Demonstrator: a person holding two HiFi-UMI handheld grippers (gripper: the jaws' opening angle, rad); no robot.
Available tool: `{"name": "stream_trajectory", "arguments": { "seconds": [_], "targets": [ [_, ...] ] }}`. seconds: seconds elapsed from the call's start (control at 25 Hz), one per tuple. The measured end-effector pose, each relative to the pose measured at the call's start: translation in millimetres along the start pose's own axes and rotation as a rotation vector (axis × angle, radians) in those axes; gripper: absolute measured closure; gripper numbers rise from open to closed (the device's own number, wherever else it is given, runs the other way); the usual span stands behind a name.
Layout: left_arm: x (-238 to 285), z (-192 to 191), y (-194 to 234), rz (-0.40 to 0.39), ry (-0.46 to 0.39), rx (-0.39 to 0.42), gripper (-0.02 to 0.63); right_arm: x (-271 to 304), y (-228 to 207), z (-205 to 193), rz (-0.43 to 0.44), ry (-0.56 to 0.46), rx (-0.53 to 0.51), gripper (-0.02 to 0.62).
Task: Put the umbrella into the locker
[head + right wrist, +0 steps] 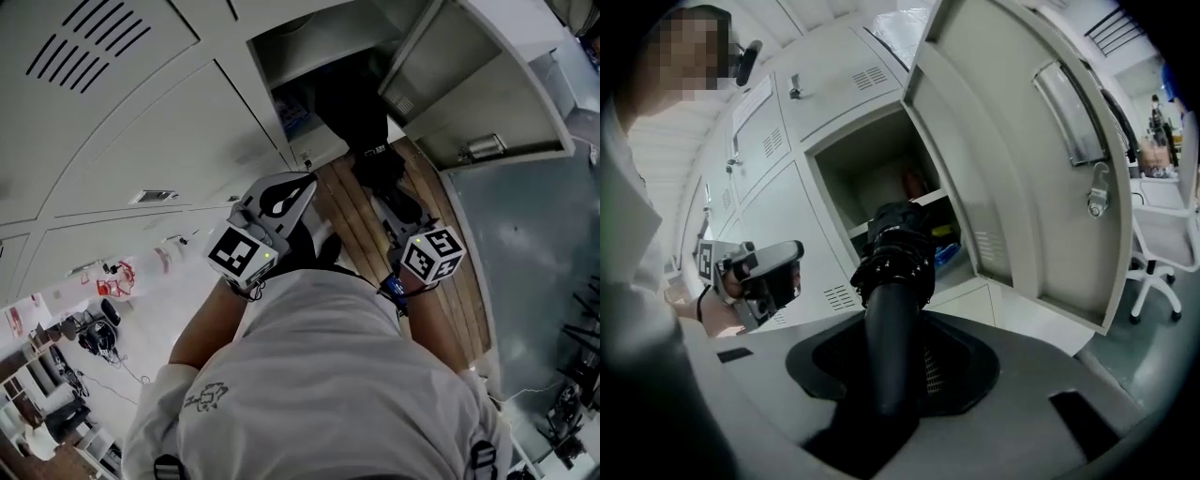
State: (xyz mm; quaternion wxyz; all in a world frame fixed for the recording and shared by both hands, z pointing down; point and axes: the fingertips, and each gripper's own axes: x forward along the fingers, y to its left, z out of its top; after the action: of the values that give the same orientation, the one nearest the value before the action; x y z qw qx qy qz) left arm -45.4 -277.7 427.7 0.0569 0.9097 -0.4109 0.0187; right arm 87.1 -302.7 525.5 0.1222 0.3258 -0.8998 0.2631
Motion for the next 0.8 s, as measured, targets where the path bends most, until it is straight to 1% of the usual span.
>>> {"name": "stream_trajectory", "arguments": {
  "seconds": [0.28,0.48,0.64,0.8],
  "targets": [
    [7,-13,9,-0.004,0.013,-0.027,0.595,42,-26,7,-0.056,0.023,-0.021,0.425],
    [6,-23,19,-0.002,0.038,-0.026,0.595,73,-40,15,-0.082,0.021,-0.016,0.423],
    [7,-23,31,0.005,0.038,-0.018,0.595,98,-49,27,-0.098,0.005,-0.013,0.423],
    [9,-24,38,0.007,0.041,-0.011,0.595,124,-58,41,-0.114,-0.004,-0.030,0.423]
  ]
}}
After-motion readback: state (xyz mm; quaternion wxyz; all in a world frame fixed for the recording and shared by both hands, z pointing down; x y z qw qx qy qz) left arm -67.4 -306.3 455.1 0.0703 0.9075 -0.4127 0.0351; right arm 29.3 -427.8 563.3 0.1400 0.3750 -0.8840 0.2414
